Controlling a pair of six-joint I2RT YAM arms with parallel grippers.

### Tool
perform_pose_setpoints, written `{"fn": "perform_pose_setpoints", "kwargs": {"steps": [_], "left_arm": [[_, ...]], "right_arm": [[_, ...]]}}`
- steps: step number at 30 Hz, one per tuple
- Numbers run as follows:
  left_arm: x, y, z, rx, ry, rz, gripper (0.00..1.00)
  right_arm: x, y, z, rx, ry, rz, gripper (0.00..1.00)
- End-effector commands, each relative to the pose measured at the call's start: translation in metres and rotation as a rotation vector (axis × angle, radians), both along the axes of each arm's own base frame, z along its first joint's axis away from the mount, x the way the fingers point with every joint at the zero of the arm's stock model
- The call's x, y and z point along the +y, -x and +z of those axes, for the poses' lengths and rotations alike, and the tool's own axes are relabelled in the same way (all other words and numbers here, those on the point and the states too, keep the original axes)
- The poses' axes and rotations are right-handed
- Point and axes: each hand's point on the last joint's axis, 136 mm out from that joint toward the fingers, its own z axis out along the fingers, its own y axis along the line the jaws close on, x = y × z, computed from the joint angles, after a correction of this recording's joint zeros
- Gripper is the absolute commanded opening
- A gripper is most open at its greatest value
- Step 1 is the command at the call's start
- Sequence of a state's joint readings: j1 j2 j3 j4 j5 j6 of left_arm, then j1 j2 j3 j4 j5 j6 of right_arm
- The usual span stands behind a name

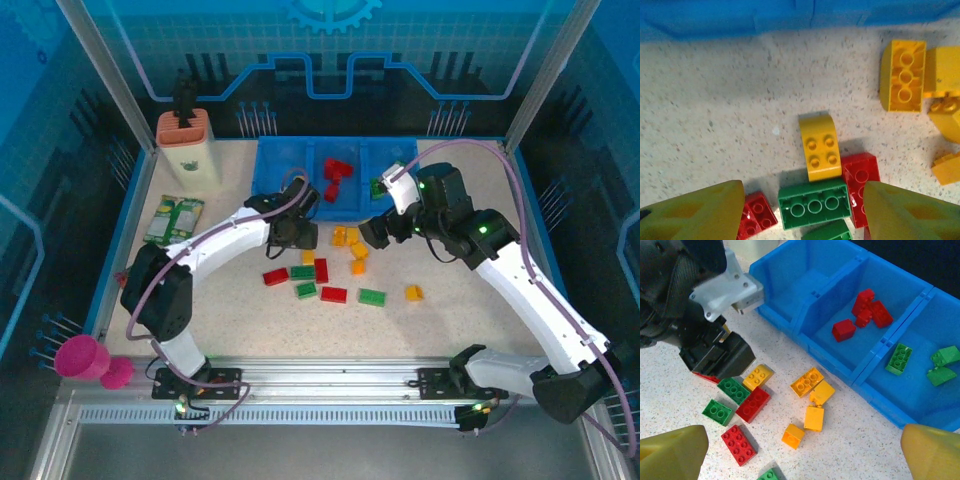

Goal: Sort the legos into containers by color
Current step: Pick up the lego from the center of the table.

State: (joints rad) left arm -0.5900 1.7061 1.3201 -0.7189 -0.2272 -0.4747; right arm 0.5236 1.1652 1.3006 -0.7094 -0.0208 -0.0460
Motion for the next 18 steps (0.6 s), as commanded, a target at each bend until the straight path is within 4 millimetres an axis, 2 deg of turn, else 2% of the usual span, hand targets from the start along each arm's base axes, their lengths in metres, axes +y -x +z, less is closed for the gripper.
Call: {"fn": "perform_pose_setpoints", "kwargs": {"steps": [1,9,18], "left_arm": [[-0.007,0.004,-0.014,0.035,0.069,0.075,0.64],[-0.030,-0.004,-0.045,0.082,0.093,0.063,0.62],[-0.032,-0.006,-0.068,0.114,0.078,0.082,0.62]], "right_arm": [[0.009,0.003,0.000,-0.006,-0.017,0.035,1.00],[0.005,0.006,-0.002,-0.011,-0.007,0.028,1.00],[0.005,0.007,-0.005,-0.013,-0.010,0.030,1.00]]}}
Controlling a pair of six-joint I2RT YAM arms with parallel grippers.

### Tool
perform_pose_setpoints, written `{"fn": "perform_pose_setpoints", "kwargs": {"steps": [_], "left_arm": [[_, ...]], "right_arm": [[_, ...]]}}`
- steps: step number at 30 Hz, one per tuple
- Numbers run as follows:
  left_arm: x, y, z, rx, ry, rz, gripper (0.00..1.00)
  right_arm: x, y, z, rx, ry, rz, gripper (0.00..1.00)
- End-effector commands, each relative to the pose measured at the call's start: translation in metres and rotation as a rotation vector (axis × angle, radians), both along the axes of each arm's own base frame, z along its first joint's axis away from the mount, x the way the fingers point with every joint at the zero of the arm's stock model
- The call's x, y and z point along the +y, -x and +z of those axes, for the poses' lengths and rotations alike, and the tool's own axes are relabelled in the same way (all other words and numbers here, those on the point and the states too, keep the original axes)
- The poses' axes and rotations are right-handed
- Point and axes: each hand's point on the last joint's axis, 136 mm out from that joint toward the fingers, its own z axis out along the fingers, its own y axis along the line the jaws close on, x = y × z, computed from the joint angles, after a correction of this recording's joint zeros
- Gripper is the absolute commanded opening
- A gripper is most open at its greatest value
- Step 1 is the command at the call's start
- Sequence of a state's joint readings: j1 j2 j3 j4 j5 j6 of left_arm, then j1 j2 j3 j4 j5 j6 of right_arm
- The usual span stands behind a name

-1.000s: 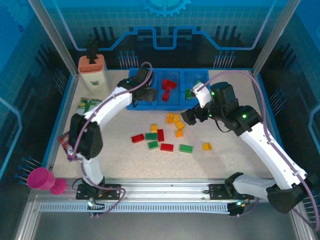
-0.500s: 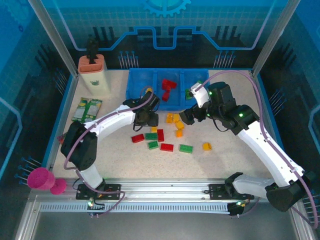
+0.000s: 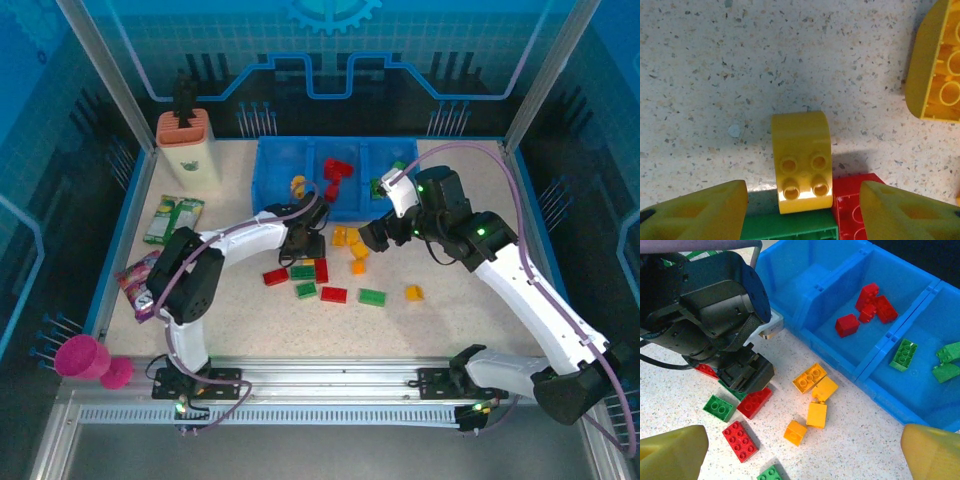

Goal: Sort the legos into containers by color
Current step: Pick up the lego from the center of the table, then place the lego in the container.

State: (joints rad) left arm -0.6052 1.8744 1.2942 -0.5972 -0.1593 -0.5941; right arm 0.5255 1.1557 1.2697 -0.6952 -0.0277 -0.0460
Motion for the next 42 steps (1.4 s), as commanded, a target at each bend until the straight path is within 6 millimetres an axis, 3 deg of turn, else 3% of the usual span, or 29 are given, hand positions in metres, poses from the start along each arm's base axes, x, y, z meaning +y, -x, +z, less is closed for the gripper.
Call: {"fn": "perform_pose_setpoints", "kwargs": {"steps": [1,12,19,24,26,35,38,42], "left_arm": [[-0.009,-0.004,-0.006,0.007,0.025,0.011,0.62],[-0.009,-0.011,-0.026,0.026,-0.017,0.021,0.61],[-0.004,-0.004,-0.037,0.070,-0.046,0.021,0.40],[0.005,0.004,-0.039,0.087,-0.083,0.018,0.31],[0.011,-0.002,-0.025,0.045,-0.102,0.026,0.29],[0.030,-0.087,0.103,-0.313,-0.081,0.043,0.29],[0.040,-0.117,0.122,-0.397,-0.111,0.046,0.29],[0.059,-0.156,0.126,-0.454,-0.117,0.102,0.29]], "right_arm": [[0.005,0.004,0.001,-0.018,-0.011,0.024,1.00],[0.007,0.004,-0.007,-0.001,-0.012,0.021,1.00],[0.008,0.004,-0.008,-0.004,-0.010,0.024,1.00],[0.006,0.003,-0.009,-0.012,-0.003,0.019,1.00],[0.006,0.003,-0.009,-0.012,-0.003,0.020,1.00],[0.006,0.002,-0.007,-0.026,-0.007,0.019,1.00],[0.004,0.002,-0.008,-0.033,-0.007,0.010,1.00],[0.003,0.002,-0.003,-0.052,-0.007,0.006,1.00]]}}
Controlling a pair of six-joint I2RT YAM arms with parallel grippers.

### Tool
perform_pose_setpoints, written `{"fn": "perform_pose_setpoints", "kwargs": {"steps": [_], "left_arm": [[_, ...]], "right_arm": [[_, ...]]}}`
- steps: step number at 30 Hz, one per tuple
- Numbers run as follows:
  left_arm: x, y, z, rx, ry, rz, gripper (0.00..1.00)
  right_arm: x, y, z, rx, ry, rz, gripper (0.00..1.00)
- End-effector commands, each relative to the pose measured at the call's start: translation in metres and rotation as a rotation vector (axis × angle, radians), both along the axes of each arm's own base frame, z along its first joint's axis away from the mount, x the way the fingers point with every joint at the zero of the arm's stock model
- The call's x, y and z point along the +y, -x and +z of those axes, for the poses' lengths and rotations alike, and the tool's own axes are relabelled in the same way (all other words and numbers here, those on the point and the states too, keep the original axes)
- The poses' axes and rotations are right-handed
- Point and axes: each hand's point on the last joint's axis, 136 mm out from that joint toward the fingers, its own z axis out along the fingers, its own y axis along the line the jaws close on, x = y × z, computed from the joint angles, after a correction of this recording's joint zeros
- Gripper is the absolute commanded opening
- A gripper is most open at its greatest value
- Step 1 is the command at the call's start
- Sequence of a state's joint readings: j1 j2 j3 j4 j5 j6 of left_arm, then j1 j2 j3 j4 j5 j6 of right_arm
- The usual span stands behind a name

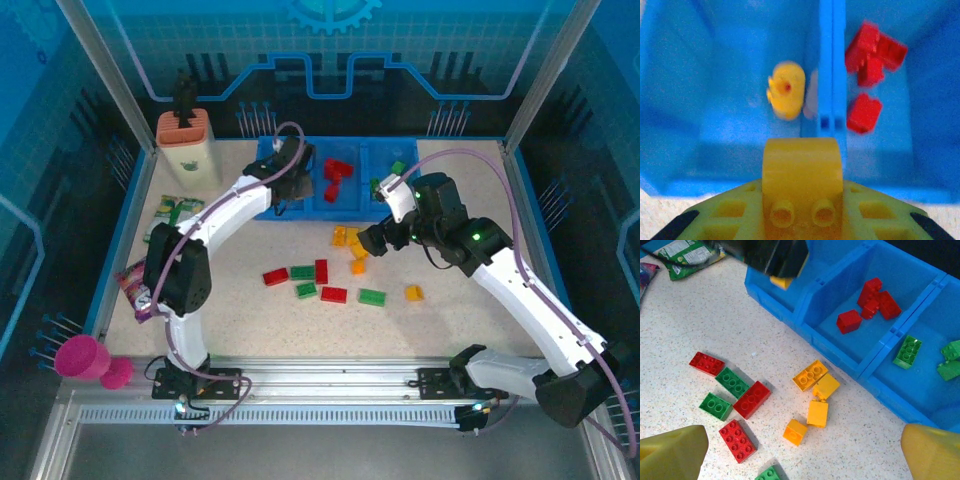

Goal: Sort the legos into containers by color
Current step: Place the lego in the container.

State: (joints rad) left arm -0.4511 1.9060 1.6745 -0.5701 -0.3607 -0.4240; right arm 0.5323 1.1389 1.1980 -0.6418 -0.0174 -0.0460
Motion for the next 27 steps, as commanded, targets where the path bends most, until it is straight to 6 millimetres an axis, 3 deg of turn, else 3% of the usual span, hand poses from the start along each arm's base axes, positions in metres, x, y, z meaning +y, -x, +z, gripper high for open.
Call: {"fn": "perform_pose_setpoints", "kwargs": {"steps": [1,7,13,22,27], "left_arm": [[0.023,-0.033,-0.007,-0.038,-0.062,0.037,0.29],[0.032,-0.086,-0.027,-0.050,-0.067,0.063,0.30],[0.048,-0.124,-0.052,-0.030,-0.137,0.111,0.32],[0.065,-0.143,-0.052,-0.048,-0.125,0.154,0.37],[0.062,-0.138,-0.031,-0.064,-0.106,0.131,0.61]], "right_arm": [[0.002,0.001,0.014,-0.053,-0.014,0.004,1.00],[0.000,-0.002,0.010,-0.062,0.008,0.000,1.00],[-0.002,-0.005,0.012,-0.071,0.030,-0.004,1.00],[-0.001,-0.006,0.009,-0.066,0.040,-0.001,1.00],[0.001,-0.008,0.007,-0.051,0.039,0.002,1.00]]}}
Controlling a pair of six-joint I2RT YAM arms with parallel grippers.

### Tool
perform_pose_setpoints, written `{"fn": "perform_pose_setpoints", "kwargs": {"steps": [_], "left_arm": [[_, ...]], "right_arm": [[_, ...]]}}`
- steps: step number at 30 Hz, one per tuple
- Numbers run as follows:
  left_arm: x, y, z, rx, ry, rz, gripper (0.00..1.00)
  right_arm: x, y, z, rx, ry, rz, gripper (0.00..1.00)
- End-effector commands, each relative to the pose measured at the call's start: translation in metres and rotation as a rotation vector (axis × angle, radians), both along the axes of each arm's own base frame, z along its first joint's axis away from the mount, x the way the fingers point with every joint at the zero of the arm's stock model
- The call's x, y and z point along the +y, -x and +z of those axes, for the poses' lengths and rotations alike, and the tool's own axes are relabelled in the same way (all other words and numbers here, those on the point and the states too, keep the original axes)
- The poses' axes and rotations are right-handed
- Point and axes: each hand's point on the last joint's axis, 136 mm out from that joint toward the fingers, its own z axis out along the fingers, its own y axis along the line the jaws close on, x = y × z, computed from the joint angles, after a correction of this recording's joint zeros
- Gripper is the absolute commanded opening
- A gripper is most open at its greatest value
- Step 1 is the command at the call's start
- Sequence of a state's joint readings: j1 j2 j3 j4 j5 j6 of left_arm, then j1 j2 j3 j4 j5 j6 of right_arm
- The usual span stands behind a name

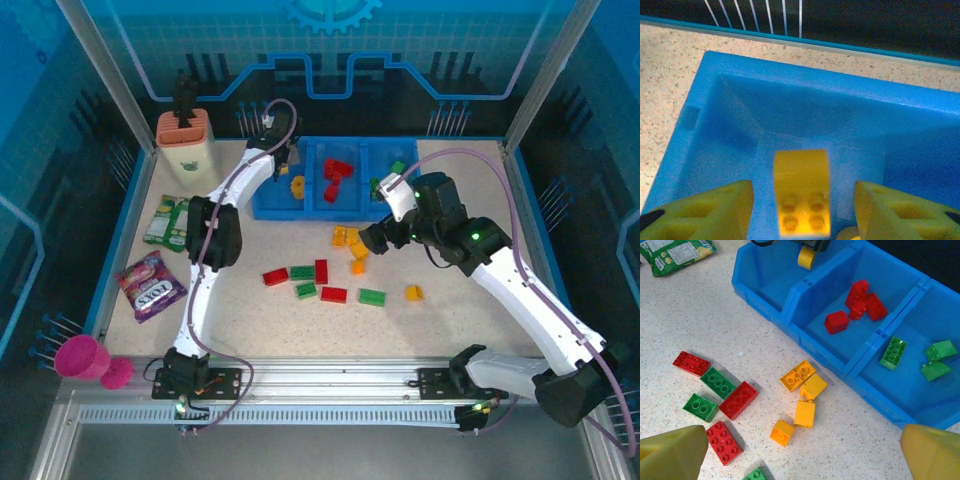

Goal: Sort the legos into containers by color
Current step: Place the lego in the container, then pick up the lego from the center of the table.

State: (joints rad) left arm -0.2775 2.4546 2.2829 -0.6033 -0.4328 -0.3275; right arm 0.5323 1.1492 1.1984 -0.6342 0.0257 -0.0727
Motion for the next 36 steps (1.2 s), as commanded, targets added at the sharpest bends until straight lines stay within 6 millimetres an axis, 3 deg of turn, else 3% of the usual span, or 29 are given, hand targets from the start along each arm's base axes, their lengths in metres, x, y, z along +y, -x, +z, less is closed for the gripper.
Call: {"fn": "perform_pose_setpoints", "kwargs": {"steps": [1,5,9,13,15,21,24,29,36], "left_arm": [[-0.003,0.006,0.036,-0.033,0.004,-0.026,0.63],[-0.015,0.026,0.071,-0.050,0.023,-0.078,0.64],[-0.052,0.075,0.086,-0.002,0.022,-0.171,0.65],[-0.105,0.143,0.071,0.127,0.068,-0.249,0.67],[-0.120,0.173,0.064,0.165,0.089,-0.246,0.68],[-0.172,0.229,0.031,0.306,0.411,-0.150,0.66],[-0.200,0.243,0.012,0.357,0.461,-0.138,0.65],[-0.235,0.250,-0.012,0.424,0.516,-0.112,0.64],[-0.246,0.253,-0.042,0.480,0.505,-0.068,0.64]], "right_arm": [[0.006,-0.002,0.009,-0.026,0.000,0.020,1.00],[0.008,-0.002,0.008,-0.018,-0.003,0.022,1.00],[0.006,-0.003,0.015,-0.029,0.001,0.017,1.00],[0.005,-0.005,0.022,-0.028,0.000,0.009,1.00],[0.007,-0.006,0.026,-0.034,-0.011,0.012,1.00],[0.011,-0.006,0.037,-0.050,-0.059,0.021,1.00],[0.012,-0.003,0.045,-0.081,-0.090,0.031,1.00],[0.009,0.000,0.053,-0.111,-0.111,0.030,1.00],[0.004,0.007,0.057,-0.136,-0.122,0.029,1.00]]}}
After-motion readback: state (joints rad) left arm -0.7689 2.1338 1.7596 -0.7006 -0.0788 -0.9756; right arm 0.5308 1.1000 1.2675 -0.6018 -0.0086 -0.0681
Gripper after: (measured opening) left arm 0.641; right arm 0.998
